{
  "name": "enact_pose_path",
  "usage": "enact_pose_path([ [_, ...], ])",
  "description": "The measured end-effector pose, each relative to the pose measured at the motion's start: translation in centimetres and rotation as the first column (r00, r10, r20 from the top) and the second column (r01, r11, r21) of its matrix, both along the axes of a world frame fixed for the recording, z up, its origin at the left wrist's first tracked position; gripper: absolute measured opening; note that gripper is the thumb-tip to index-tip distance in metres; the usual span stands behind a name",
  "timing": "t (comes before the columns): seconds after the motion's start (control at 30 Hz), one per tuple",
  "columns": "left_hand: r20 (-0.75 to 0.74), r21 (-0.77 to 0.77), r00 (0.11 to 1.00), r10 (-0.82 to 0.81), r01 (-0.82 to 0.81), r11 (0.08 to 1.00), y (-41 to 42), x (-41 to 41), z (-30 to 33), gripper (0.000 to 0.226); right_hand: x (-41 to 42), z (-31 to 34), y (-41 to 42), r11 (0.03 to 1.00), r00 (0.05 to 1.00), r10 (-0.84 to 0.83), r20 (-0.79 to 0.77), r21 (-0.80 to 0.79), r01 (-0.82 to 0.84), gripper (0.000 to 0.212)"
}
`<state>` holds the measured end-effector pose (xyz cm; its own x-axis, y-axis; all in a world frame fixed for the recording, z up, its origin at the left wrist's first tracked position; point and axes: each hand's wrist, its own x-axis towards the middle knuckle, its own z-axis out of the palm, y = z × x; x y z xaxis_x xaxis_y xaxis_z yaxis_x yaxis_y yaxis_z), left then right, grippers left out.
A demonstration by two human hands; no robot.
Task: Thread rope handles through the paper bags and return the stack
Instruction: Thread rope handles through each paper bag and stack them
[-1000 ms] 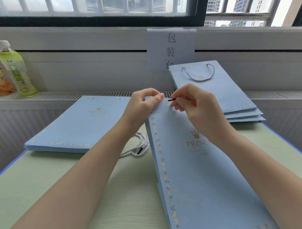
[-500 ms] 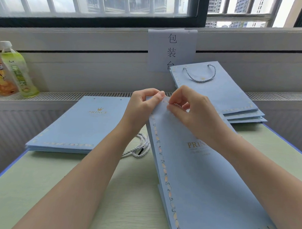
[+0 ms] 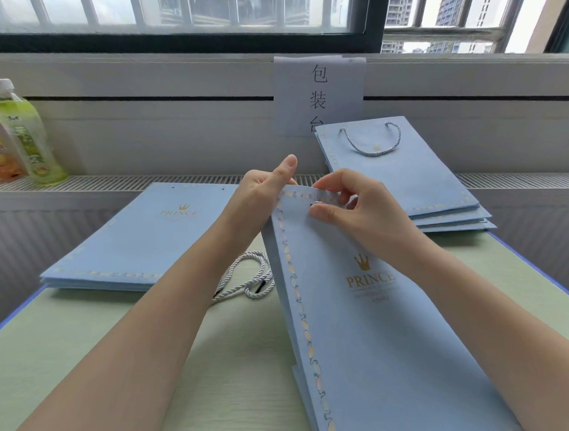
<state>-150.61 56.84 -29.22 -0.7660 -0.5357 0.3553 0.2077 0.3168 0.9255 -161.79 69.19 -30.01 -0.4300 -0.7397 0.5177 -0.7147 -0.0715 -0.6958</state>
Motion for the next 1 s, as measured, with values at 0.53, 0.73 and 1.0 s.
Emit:
enact_pose_path([
  [0.53,0.219,-0.288,0.953,0.209,-0.141,0.947,-0.7,-0.7,-1.1,0.027,-0.6,-1.0,-0.2,0.989,0.883,-0.042,-0.468,0.105,0.103,0.006],
  [0.73,0.461,-0.502,0.815,0.35,-0.086,0.861,-1.8,-0.6,-1.3,0.032,-0.3,-0.5,0.3,0.989,0.94,-0.076,-0.332,0.095,0.114,0.005],
  [1.0,0.213,-0.648,0.913,0.348,-0.135,0.749,0.2,-1.5,-2.2,0.021,-0.4,1.8,1.2,0.967,0.98,0.079,0.183,-0.253,-0.03,0.018],
])
